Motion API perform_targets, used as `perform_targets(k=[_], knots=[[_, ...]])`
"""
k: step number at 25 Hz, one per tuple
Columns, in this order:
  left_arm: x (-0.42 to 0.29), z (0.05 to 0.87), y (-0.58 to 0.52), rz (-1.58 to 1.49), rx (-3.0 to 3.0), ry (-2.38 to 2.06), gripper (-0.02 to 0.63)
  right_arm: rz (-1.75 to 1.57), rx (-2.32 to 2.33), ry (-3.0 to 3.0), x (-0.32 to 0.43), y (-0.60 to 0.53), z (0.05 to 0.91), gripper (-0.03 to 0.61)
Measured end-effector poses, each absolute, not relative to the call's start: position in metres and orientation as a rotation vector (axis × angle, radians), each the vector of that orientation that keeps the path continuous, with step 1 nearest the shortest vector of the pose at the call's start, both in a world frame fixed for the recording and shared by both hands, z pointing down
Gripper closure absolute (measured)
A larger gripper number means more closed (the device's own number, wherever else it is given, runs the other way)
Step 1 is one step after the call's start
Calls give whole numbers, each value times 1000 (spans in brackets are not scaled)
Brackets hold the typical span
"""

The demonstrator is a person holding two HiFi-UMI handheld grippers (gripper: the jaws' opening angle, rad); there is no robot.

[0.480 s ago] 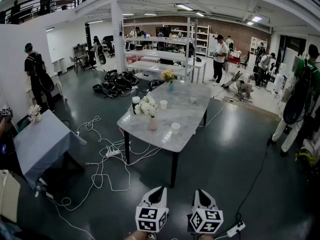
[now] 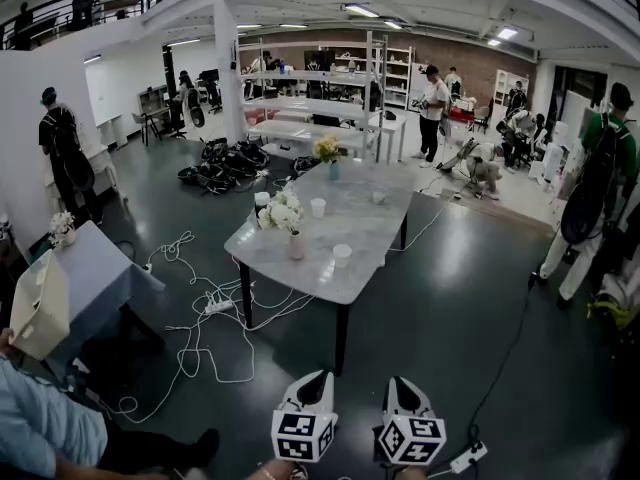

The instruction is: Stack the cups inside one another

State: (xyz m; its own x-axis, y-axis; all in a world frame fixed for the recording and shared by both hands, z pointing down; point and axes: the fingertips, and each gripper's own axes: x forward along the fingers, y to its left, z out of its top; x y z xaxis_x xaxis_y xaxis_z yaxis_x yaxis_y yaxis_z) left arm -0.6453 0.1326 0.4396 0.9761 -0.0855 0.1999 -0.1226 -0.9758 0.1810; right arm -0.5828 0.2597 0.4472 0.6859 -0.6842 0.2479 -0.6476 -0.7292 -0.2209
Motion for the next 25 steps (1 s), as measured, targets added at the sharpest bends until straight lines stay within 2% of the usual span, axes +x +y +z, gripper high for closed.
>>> perform_targets(k=[25], knots=[[-552,450,202,323,2958,-97,618,-532,-2775,1039,-500,340,468,572]])
